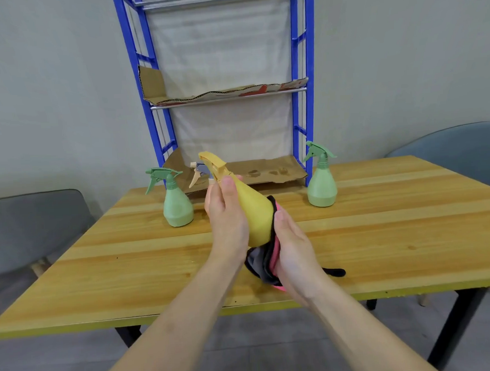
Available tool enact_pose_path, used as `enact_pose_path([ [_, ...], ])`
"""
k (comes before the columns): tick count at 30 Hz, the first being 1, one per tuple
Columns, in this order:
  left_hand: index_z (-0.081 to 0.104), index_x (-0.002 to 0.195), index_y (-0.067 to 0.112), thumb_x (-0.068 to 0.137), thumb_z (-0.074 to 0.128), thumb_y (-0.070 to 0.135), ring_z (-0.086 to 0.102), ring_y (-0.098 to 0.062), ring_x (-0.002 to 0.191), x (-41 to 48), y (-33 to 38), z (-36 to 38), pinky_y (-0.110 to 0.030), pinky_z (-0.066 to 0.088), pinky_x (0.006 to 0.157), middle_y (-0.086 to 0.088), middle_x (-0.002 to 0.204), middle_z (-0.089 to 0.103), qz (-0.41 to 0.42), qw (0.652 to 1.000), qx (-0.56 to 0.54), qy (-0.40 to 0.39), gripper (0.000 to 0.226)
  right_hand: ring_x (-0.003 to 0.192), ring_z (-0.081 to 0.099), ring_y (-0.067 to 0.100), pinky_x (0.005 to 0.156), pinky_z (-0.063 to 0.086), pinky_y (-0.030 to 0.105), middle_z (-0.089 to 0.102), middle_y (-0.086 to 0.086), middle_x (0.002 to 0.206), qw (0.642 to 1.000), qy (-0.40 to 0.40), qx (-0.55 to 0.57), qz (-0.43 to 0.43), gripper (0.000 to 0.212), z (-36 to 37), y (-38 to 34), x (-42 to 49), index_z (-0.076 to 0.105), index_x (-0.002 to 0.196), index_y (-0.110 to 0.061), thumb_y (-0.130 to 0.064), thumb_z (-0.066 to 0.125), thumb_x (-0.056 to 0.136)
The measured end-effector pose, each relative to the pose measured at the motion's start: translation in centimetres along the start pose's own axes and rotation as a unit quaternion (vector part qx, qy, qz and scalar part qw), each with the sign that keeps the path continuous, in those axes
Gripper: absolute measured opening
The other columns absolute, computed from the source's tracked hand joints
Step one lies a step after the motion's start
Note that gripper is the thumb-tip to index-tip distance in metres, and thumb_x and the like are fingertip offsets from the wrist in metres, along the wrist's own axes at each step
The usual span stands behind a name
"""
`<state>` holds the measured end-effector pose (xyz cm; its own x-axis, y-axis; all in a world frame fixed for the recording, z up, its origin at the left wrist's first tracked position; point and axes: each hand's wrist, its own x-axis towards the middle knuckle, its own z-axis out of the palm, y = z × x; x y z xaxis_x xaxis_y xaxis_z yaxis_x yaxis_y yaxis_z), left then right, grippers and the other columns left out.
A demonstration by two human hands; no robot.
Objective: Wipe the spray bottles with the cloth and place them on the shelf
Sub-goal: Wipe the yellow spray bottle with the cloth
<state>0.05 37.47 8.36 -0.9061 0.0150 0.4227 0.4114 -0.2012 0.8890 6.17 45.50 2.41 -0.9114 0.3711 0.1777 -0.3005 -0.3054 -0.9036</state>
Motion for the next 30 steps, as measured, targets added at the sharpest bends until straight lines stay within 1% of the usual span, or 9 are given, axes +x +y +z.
enact_pose_path([
  [3, 0.066, 0.1, 0.054, 0.097, 0.033, 0.071, 0.053, -0.034, 0.126, -0.2, -0.6, 0.5, -0.061, 0.041, 0.111, -0.002, 0.117, 0.065, 0.024, 0.999, 0.017, 0.025, 0.037, 0.137, 0.056, 0.029, 0.117, 0.042, 0.055, 0.063, 0.001, 0.144, 0.999, 0.004, -0.04, -0.001, 0.056, 0.1, -0.2, -0.2, 0.052, 0.147, -0.04, -0.061, 0.053, 0.094],
  [5, 0.065, 0.101, 0.054, 0.097, 0.034, 0.069, 0.053, -0.034, 0.127, -0.1, -1.1, 0.6, -0.06, 0.04, 0.112, -0.002, 0.118, 0.064, 0.021, 0.999, 0.014, 0.039, 0.035, 0.135, 0.058, 0.017, 0.117, 0.044, 0.047, 0.065, -0.006, 0.141, 0.994, 0.016, -0.105, -0.024, 0.043, -0.2, 0.0, -0.4, 0.051, 0.15, -0.032, -0.04, 0.043, 0.109],
  [8, 0.064, 0.113, 0.032, 0.094, 0.033, 0.07, 0.058, -0.03, 0.117, 0.3, -1.6, 0.5, -0.059, 0.044, 0.108, -0.008, 0.118, 0.064, -0.003, 0.998, -0.001, 0.067, 0.053, 0.135, 0.051, -0.001, 0.119, 0.039, 0.032, 0.058, -0.012, 0.147, 0.971, 0.023, -0.23, -0.057, 0.048, -0.2, -0.1, -0.9, 0.041, 0.158, -0.025, -0.029, 0.042, 0.11],
  [10, 0.061, 0.114, 0.023, 0.092, 0.031, 0.072, 0.058, -0.03, 0.111, 1.0, -1.8, 0.5, -0.058, 0.045, 0.105, -0.011, 0.117, 0.062, -0.019, 0.996, -0.005, 0.085, 0.061, 0.11, 0.06, -0.006, 0.1, 0.048, 0.019, 0.068, -0.007, 0.124, 0.942, 0.032, -0.321, -0.091, 0.049, 0.0, -0.1, -1.3, 0.038, 0.16, -0.024, -0.023, 0.041, 0.111],
  [12, 0.059, 0.106, 0.028, 0.093, 0.03, 0.072, 0.058, -0.029, 0.109, 1.5, -1.9, 0.7, -0.056, 0.045, 0.105, -0.011, 0.115, 0.061, -0.027, 0.996, -0.001, 0.084, 0.054, 0.096, 0.062, 0.005, 0.086, 0.049, 0.024, 0.071, 0.003, 0.11, 0.914, 0.037, -0.385, -0.125, 0.051, 0.3, -0.1, -1.7, 0.033, 0.162, -0.025, -0.022, 0.04, 0.112],
  [15, 0.058, 0.102, 0.034, 0.097, 0.029, 0.071, 0.058, -0.029, 0.115, 1.5, -2.7, 0.7, -0.057, 0.044, 0.107, -0.009, 0.116, 0.063, -0.014, 0.998, 0.02, 0.059, 0.047, 0.152, 0.027, 0.0, 0.114, 0.02, 0.002, 0.034, -0.006, 0.167, 0.896, 0.026, -0.408, -0.175, 0.053, 0.8, -0.7, -1.0, 0.026, 0.164, -0.023, -0.021, 0.038, 0.112],
  [17, 0.061, 0.103, 0.037, 0.095, 0.029, 0.076, 0.055, -0.033, 0.125, 1.3, -3.6, 0.7, -0.059, 0.042, 0.111, -0.008, 0.122, 0.064, 0.004, 0.999, 0.025, 0.045, 0.051, 0.156, 0.008, -0.005, 0.118, 0.008, 0.005, 0.015, -0.018, 0.17, 0.899, 0.005, -0.401, -0.178, 0.051, 1.1, -1.6, 0.0, 0.027, 0.163, -0.028, -0.026, 0.036, 0.113],
  [25, 0.068, 0.105, 0.035, 0.091, 0.033, 0.081, 0.064, -0.029, 0.113, 2.3, -2.8, 0.3, -0.06, 0.048, 0.106, -0.007, 0.114, 0.069, -0.005, 0.999, -0.026, 0.023, 0.059, 0.135, 0.055, 0.002, 0.122, 0.037, 0.04, 0.065, -0.015, 0.14, 0.99, 0.011, -0.136, -0.038, 0.045, -0.4, -1.6, 1.5, 0.059, 0.145, -0.028, -0.046, 0.038, 0.11],
  [30, 0.065, 0.101, 0.036, 0.108, 0.032, 0.056, 0.064, -0.011, 0.105, 2.5, -2.1, 1.1, -0.041, 0.05, 0.102, 0.009, 0.108, 0.069, -0.046, 0.993, -0.083, 0.074, 0.039, 0.144, 0.045, 0.003, 0.124, 0.035, 0.042, 0.054, -0.017, 0.152, 0.983, 0.018, -0.168, -0.065, 0.056, -0.1, -1.6, 1.1, 0.049, 0.153, -0.032, -0.056, 0.043, 0.103],
])
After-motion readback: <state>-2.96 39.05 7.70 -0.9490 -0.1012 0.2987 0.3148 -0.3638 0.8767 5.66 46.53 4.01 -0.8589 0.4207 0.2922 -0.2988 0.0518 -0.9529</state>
